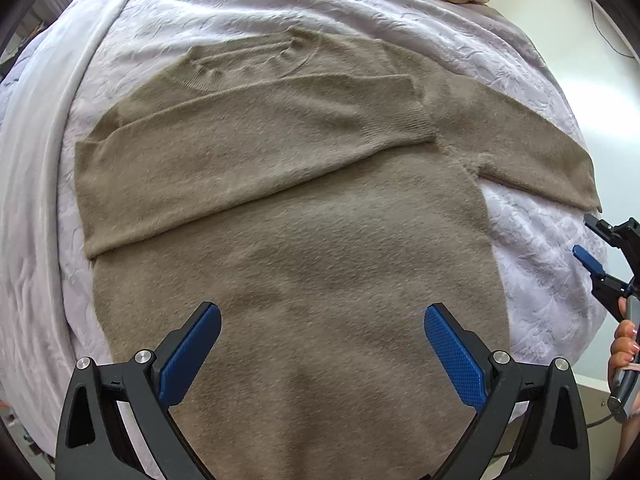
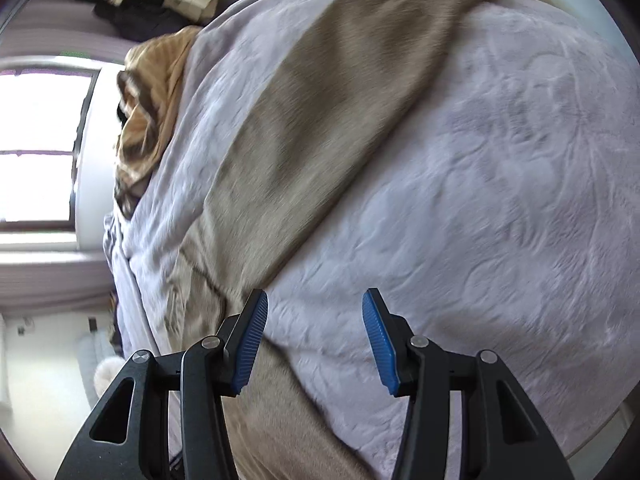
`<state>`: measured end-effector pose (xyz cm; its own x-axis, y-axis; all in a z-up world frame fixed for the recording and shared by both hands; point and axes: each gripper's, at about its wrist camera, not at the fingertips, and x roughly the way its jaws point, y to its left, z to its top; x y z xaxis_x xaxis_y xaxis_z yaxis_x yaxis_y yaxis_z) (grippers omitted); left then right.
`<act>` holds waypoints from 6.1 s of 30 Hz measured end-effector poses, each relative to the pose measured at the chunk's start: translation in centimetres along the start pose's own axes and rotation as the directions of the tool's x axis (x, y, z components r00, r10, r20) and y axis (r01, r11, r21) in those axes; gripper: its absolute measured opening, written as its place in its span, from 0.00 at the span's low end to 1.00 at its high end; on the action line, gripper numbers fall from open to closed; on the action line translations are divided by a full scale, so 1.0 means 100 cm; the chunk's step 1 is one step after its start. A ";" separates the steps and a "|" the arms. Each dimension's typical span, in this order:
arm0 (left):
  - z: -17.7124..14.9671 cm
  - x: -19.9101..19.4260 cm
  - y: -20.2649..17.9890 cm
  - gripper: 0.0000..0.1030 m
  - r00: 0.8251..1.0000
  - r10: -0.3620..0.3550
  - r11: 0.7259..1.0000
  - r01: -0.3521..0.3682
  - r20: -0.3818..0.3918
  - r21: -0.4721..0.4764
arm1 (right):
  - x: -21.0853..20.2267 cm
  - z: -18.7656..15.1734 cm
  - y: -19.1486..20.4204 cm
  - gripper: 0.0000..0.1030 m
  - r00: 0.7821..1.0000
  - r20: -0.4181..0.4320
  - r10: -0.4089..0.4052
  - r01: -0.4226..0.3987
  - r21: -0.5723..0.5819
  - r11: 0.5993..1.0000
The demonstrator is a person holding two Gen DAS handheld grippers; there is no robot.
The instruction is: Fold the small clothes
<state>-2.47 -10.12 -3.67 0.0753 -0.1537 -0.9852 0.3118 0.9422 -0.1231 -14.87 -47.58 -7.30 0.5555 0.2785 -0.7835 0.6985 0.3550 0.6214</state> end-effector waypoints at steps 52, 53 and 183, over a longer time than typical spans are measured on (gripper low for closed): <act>0.042 0.026 0.121 0.99 0.974 0.084 0.953 -0.016 0.211 -0.303 | 0.145 -0.087 0.258 0.06 0.901 -0.384 0.201 -0.427 -0.709 0.561; 0.038 0.027 0.132 0.99 0.975 0.081 0.946 -0.009 0.208 -0.325 | 0.163 -0.107 0.263 0.06 0.901 -0.409 0.147 -0.420 -0.732 0.536; 0.030 0.048 0.199 0.06 0.990 0.027 0.969 0.008 0.137 -0.248 | 0.128 -0.048 0.106 0.07 0.974 -0.152 -0.169 0.086 -0.441 0.893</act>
<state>6.96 7.04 -10.49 0.2130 -0.1679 -0.9625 0.0682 0.9853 -0.1568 -2.47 -35.98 -10.73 0.3545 0.3469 -0.8683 0.4728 0.7347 0.4866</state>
